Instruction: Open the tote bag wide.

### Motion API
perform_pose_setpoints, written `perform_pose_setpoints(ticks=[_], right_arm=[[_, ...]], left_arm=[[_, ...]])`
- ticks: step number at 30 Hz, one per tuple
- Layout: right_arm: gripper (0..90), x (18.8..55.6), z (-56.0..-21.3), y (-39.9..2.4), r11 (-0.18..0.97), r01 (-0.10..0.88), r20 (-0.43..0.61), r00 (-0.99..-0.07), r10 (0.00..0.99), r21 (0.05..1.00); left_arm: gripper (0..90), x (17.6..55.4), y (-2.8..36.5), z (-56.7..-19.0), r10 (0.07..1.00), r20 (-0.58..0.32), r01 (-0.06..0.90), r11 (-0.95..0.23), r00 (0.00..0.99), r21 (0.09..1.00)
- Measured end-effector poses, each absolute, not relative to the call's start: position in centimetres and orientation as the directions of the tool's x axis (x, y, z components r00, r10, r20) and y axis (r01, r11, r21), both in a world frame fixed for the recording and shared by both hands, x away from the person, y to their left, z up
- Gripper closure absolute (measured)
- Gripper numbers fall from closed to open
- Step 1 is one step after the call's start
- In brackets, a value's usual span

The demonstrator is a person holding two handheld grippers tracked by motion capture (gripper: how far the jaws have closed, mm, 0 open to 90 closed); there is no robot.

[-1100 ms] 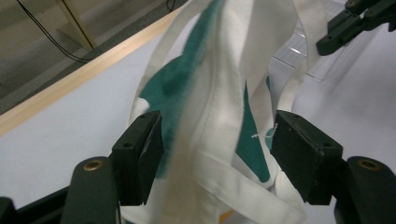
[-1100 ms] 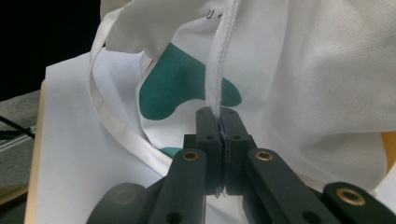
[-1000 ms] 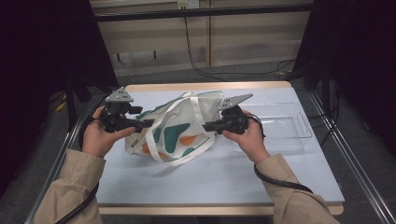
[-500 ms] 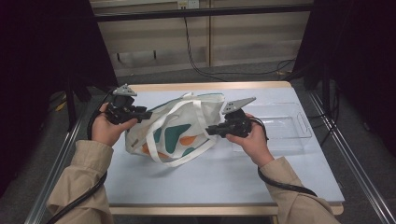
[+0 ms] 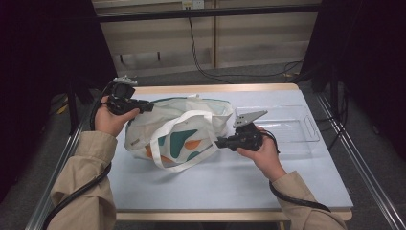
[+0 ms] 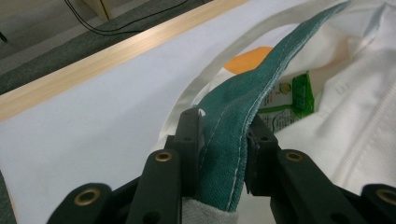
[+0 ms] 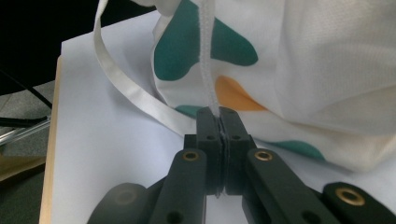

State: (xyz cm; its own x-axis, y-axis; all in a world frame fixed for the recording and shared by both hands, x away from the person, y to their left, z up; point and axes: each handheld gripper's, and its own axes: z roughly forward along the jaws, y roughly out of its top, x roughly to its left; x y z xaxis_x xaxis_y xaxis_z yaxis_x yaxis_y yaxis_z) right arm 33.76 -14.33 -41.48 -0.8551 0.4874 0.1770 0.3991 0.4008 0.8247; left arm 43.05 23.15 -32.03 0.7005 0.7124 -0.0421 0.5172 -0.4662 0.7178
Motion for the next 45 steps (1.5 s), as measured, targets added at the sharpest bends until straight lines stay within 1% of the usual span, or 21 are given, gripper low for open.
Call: perform_pose_setpoints(ticks=[8,9,14,18,24,28,36,39,45], right_arm=[[89.3,33.2,-42.4,-15.0,0.392,0.413,0.192,-0.849,0.492,0.822],[89.4,33.1,-42.5,-15.0,0.390,0.414,0.195,-0.849,0.490,0.823],[89.3,32.4,-42.9,-15.0,0.400,0.404,0.188,-0.857,0.479,0.822],[89.3,31.8,-43.4,-14.8,0.411,0.405,0.189,-0.861,0.472,0.817],[89.3,30.9,-44.6,-14.8,0.420,0.419,0.207,-0.862,0.463,0.805],[89.3,30.5,-45.2,-14.9,0.434,0.424,0.209,-0.863,0.460,0.795],[89.3,29.9,-46.4,-15.2,0.465,0.430,0.205,-0.865,0.458,0.774],[89.3,29.8,-46.6,-15.2,0.464,0.431,0.210,-0.866,0.455,0.774],[89.3,29.7,-46.8,-15.3,0.467,0.429,0.205,-0.866,0.456,0.773]], left_arm=[[74.4,44.5,22.5,-31.6,0.733,-0.046,0.534,-0.450,0.679,0.716],[74.7,44.7,22.4,-31.5,0.734,-0.059,0.543,-0.445,0.677,0.712],[75.9,45.3,22.2,-31.5,0.742,-0.061,0.550,-0.436,0.668,0.713],[76.5,45.9,22.2,-31.4,0.741,-0.050,0.545,-0.445,0.670,0.710],[77.2,46.5,22.0,-31.5,0.743,-0.036,0.541,-0.453,0.669,0.708],[77.5,46.8,22.1,-31.8,0.755,-0.054,0.551,-0.426,0.654,0.717],[78.2,47.8,21.7,-32.1,0.764,-0.060,0.562,-0.417,0.642,0.714],[78.2,48.1,21.5,-32.2,0.758,-0.050,0.559,-0.434,0.651,0.707],[78.8,48.7,21.4,-32.6,0.761,-0.051,0.563,-0.432,0.647,0.705]])
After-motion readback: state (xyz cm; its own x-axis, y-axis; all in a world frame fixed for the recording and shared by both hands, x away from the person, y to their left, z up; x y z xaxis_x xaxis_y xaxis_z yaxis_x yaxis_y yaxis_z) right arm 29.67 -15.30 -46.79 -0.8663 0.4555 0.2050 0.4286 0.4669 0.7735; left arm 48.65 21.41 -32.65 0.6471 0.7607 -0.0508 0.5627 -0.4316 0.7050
